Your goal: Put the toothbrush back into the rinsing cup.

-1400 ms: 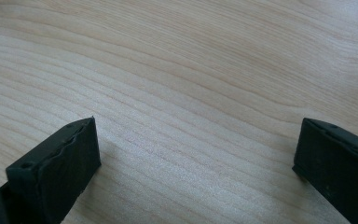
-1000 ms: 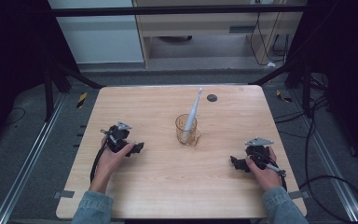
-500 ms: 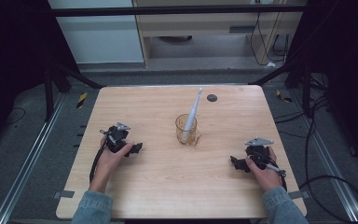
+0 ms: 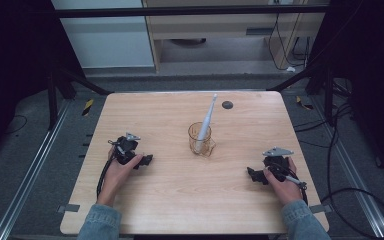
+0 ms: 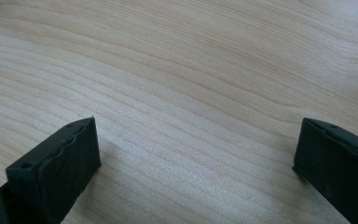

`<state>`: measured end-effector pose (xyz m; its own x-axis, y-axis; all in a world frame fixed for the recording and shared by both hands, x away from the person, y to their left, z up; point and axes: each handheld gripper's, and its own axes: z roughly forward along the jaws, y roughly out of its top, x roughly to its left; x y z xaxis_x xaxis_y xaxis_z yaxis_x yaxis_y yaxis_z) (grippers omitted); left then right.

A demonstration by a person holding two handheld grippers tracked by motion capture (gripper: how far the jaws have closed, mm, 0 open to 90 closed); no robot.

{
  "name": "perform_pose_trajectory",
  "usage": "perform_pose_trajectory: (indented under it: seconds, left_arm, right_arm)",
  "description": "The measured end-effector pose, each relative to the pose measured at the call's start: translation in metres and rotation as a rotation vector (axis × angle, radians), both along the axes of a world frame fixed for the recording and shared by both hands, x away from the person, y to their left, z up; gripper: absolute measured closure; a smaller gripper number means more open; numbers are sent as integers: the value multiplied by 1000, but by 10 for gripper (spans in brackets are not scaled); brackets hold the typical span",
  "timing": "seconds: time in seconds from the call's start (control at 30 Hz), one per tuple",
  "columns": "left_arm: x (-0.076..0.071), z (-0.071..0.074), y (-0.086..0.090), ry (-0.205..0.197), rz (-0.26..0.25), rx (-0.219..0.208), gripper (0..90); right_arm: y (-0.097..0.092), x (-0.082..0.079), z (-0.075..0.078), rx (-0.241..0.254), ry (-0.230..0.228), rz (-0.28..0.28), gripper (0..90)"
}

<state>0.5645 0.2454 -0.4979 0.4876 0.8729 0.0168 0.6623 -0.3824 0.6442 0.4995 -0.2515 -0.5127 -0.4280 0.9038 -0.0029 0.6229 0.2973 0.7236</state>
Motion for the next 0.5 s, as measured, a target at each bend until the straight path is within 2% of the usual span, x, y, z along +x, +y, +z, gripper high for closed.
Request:
perform_pose_trajectory:
  seconds: [0.1,0.3,0.5]
  left_arm:
    - [0,-1,1,-12,0,-2,53]
    - [-1,-10,4,-80,-17,-42,0]
    - [-1,-10,4,-80,-17,-42,0]
  right_arm:
    - [0,0,0,0,0,0,4]
    - [0,0,0,0,0,0,3]
    - [0,0,0,0,0,0,3]
